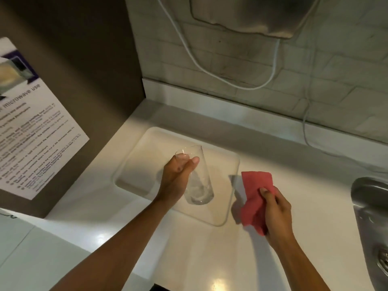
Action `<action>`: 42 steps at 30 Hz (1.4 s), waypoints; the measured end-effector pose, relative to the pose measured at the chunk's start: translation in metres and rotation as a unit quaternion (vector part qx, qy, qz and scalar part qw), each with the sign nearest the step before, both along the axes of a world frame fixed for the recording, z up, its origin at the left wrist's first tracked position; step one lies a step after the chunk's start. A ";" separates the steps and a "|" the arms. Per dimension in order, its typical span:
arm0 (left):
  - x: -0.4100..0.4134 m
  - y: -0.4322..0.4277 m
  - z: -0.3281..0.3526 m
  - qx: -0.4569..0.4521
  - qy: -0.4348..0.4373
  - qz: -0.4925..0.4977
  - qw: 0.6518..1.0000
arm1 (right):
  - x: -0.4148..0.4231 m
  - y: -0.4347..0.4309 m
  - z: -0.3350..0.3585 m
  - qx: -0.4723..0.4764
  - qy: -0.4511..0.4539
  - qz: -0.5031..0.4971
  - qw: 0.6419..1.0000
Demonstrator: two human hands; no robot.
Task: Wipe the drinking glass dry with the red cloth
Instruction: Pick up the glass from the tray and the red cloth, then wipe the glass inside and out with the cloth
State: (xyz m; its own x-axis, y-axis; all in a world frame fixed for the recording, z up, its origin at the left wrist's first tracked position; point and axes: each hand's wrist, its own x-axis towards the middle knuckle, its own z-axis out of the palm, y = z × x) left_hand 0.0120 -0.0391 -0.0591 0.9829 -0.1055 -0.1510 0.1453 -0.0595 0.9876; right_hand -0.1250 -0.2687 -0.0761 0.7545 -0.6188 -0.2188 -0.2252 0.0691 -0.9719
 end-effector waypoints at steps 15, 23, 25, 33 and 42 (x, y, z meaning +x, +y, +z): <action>-0.026 -0.041 0.014 -0.162 0.197 -0.041 0.966 | 0.014 0.051 0.062 -0.051 -0.008 0.213 0.976; -0.033 -0.034 0.019 -0.200 0.247 -0.102 0.943 | 0.023 0.066 0.077 -0.168 -0.010 0.331 0.928; -0.037 -0.034 0.017 -0.223 0.244 -0.128 0.935 | 0.031 0.068 0.078 -0.135 -0.008 0.315 0.939; -0.028 -0.026 0.027 -0.240 0.230 -0.122 0.935 | 0.027 0.060 0.080 -0.271 0.053 0.313 0.909; -0.025 -0.025 0.024 -0.277 0.242 -0.104 0.924 | 0.028 0.074 0.084 -0.320 0.009 0.347 0.882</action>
